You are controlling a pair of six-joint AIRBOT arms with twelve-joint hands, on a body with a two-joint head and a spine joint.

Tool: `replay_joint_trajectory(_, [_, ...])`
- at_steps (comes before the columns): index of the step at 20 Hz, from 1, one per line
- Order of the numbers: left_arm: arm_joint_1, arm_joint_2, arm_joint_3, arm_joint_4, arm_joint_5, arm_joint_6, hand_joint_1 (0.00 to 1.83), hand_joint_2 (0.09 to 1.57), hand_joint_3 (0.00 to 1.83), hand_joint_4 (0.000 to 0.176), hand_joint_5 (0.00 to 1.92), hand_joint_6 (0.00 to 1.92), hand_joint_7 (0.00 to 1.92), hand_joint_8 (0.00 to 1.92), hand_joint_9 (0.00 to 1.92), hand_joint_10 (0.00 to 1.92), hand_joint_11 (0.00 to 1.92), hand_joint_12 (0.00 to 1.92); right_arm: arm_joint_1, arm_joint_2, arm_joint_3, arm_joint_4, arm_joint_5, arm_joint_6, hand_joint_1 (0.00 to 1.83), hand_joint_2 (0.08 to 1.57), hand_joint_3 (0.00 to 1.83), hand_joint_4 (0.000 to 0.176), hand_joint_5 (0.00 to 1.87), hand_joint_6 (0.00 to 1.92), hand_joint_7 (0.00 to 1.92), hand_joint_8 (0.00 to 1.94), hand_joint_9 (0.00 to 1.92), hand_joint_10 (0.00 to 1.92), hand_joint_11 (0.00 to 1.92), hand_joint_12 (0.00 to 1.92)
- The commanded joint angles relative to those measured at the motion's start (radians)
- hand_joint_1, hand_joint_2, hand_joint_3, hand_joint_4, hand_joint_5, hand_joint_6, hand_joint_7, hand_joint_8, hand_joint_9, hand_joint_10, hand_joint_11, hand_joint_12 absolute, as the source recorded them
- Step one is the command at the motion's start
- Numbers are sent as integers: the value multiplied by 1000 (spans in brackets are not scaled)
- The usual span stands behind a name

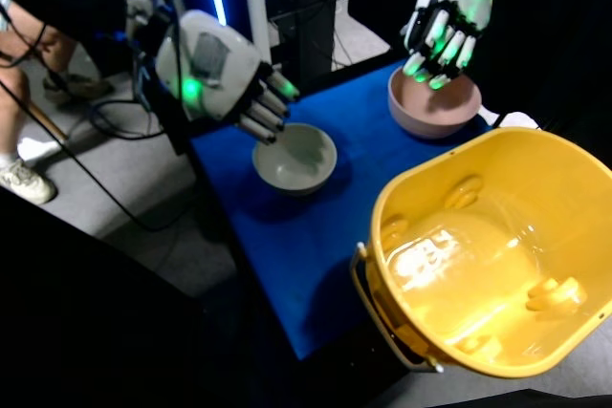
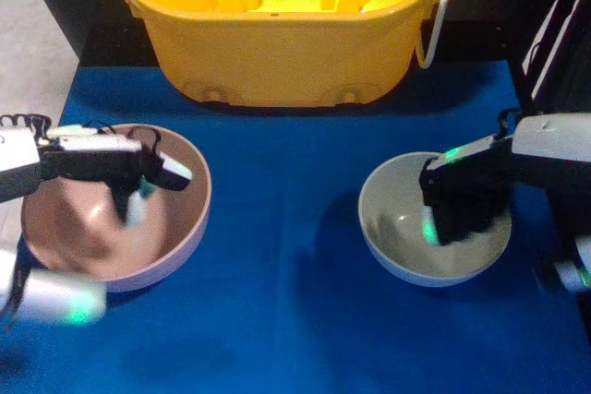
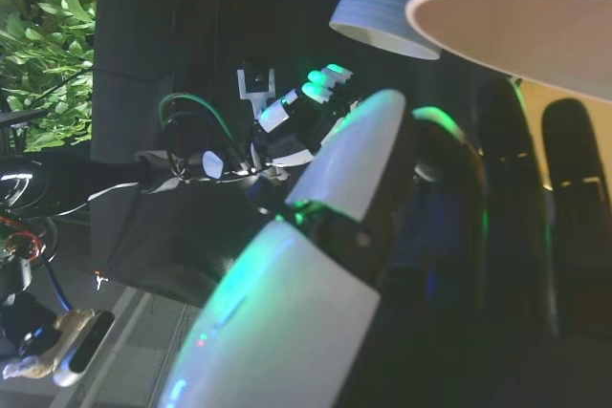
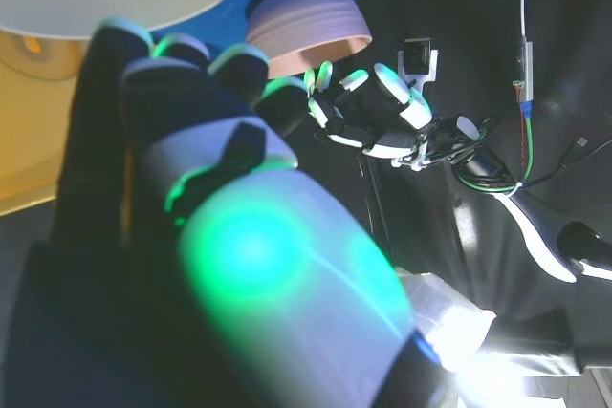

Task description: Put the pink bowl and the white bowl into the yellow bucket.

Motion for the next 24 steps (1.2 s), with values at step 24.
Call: replay_joint_trajectory(24, [121, -153, 79, -230, 87, 44, 696, 1006, 0, 0, 417, 1, 392, 1, 167, 449, 0, 1139, -83, -185, 137, -34, -94, 3, 831, 864, 0, 0, 518, 12, 503, 0, 252, 599, 0, 1387])
